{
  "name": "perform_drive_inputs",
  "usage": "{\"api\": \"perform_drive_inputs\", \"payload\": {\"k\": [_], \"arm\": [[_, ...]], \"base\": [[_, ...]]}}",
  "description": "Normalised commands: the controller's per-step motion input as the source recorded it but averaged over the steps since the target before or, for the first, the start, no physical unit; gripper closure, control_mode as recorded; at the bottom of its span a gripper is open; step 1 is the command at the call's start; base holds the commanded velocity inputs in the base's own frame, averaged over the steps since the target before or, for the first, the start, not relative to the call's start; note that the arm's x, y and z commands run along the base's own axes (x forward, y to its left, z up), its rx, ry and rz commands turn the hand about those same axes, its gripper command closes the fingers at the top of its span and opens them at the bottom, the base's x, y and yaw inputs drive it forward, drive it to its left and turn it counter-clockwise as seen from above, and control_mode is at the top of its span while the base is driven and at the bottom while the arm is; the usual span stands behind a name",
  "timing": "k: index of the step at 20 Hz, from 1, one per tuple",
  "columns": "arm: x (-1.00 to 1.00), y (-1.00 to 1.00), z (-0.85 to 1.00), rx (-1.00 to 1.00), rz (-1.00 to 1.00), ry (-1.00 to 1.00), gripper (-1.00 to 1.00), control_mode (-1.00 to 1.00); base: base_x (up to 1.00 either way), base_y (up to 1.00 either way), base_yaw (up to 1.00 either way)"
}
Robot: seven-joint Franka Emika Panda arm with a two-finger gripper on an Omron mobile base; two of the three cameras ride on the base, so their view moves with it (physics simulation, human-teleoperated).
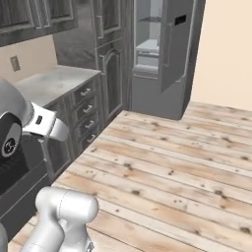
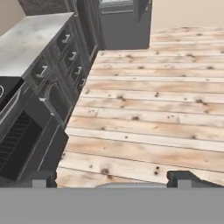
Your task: Retrieve the bottle and the shaker from the cabinet and place them next to the mixing bowl on the counter. Then add garlic from the fridge to the mixing bowl.
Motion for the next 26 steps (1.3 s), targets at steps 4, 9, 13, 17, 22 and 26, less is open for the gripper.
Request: {"api": "perform_drive_inputs", "payload": {"k": [4,9,13,17,22,26], "arm": [[0.0,0.0,0.0,0.0,0.0,0.0,-1.0,1.0],[0.0,0.0,0.0,0.0,0.0,0.0,-1.0,1.0],[0.0,0.0,0.0,0.0,0.0,0.0,-1.0,1.0],[0.0,0.0,0.0,0.0,0.0,0.0,-1.0,1.0],[0.0,0.0,0.0,0.0,0.0,0.0,-1.0,1.0],[0.0,0.0,0.0,0.0,0.0,0.0,-1.0,1.0]], "base": [[1.0,-0.59,0.21],[1.0,-0.03,0.02],[1.0,0.08,-0.01],[1.0,0.34,-0.1],[0.89,0.66,-0.11],[0.88,0.71,0.0]]}}
